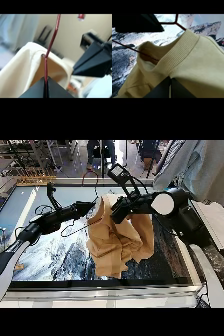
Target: Fold the clothes and pants, and hang the long-sleeved shirts on hangers.
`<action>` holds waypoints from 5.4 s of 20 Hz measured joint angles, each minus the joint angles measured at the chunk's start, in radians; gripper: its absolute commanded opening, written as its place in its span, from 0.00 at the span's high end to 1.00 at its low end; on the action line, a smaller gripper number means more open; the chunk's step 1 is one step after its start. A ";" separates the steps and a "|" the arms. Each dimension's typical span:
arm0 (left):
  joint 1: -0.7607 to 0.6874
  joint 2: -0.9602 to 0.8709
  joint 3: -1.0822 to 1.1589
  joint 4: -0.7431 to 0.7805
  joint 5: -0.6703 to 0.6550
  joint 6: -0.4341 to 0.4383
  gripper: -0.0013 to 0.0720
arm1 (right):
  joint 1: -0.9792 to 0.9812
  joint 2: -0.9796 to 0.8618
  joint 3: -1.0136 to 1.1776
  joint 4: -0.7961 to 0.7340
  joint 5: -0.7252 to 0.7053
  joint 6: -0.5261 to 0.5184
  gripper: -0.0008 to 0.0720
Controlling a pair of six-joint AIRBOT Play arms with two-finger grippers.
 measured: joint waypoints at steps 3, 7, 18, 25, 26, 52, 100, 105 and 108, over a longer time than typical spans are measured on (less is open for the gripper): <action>0.000 -0.062 0.000 -0.126 -0.124 0.071 0.97 | 0.012 0.018 0.003 0.003 0.028 -0.042 0.40; 0.003 -0.118 0.000 -0.196 -0.240 0.118 0.97 | 0.016 0.053 0.055 -0.083 -0.004 -0.211 0.43; 0.003 -0.139 0.000 -0.229 -0.311 0.151 0.97 | 0.010 -0.133 0.102 -0.270 -0.311 -0.696 0.49; 0.004 -0.136 0.003 -0.249 -0.289 0.148 0.00 | 0.011 -0.199 0.102 -0.196 -0.413 -0.734 0.96; 0.012 -0.133 0.003 -0.229 -0.235 0.125 0.00 | 0.011 -0.200 0.103 -0.197 -0.410 -0.737 0.97; -0.218 0.147 0.277 1.375 0.362 -2.078 0.28 | 0.010 -0.196 0.161 -0.674 -0.116 0.195 0.97; 0.038 0.134 0.492 0.803 0.198 -1.310 0.29 | 0.003 -0.314 0.143 -0.559 -0.203 0.423 0.97; 0.027 0.336 0.514 0.798 0.022 -1.282 0.29 | -0.094 -0.246 0.267 -0.478 -0.317 0.696 0.97; 0.056 0.474 0.517 0.809 -0.058 -1.276 0.29 | -0.179 -0.158 0.312 -0.529 -0.367 0.806 0.97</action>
